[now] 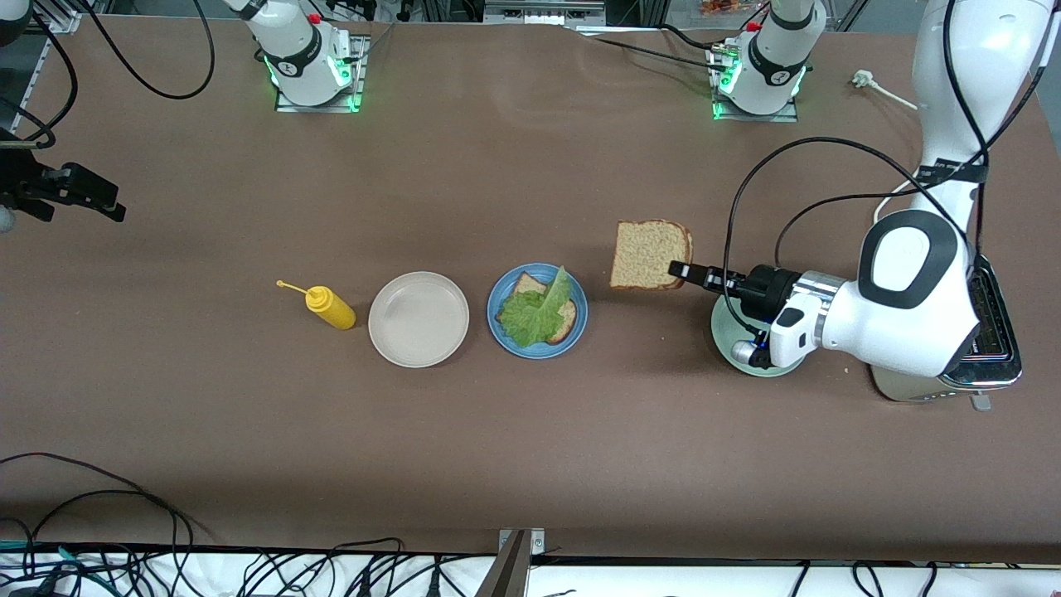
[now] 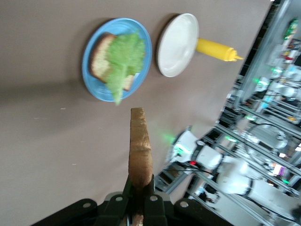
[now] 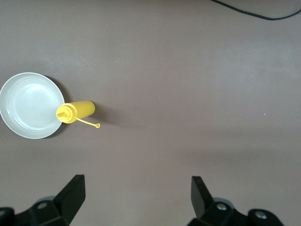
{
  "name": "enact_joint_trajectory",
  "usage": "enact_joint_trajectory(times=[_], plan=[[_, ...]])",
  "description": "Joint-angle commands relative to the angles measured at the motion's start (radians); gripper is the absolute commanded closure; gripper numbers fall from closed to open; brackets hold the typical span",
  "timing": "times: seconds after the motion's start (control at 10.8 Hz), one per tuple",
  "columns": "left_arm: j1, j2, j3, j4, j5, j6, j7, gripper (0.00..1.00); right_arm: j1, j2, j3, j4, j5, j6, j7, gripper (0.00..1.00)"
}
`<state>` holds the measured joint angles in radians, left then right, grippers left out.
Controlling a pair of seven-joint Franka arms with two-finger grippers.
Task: Make sandwich in blue plate with both arms
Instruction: 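Lift the bread slice out with the left gripper toward the blue plate, then lay the bread slice on the lettuce and open the left gripper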
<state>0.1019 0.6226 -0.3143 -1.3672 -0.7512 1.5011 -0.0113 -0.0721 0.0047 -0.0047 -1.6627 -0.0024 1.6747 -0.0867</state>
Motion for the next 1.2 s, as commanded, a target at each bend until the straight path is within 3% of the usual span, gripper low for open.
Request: enact_joint_trajectory(times=[0.0,0.37,1.11], plan=[[-0.013,0.043,0.003,0.020,-0.129,-0.002,0.008,1.00,0.006,0.000,-0.005,0.017,-0.007,-0.018,0.001,0.00],[-0.070,0.106,0.003,0.011,-0.178,0.141,0.052,1.00,0.006,-0.003,-0.006,0.020,-0.007,-0.018,0.001,0.00],[-0.125,0.270,0.003,-0.010,-0.372,0.298,0.232,1.00,0.006,-0.005,-0.006,0.020,-0.007,-0.020,0.001,0.00]])
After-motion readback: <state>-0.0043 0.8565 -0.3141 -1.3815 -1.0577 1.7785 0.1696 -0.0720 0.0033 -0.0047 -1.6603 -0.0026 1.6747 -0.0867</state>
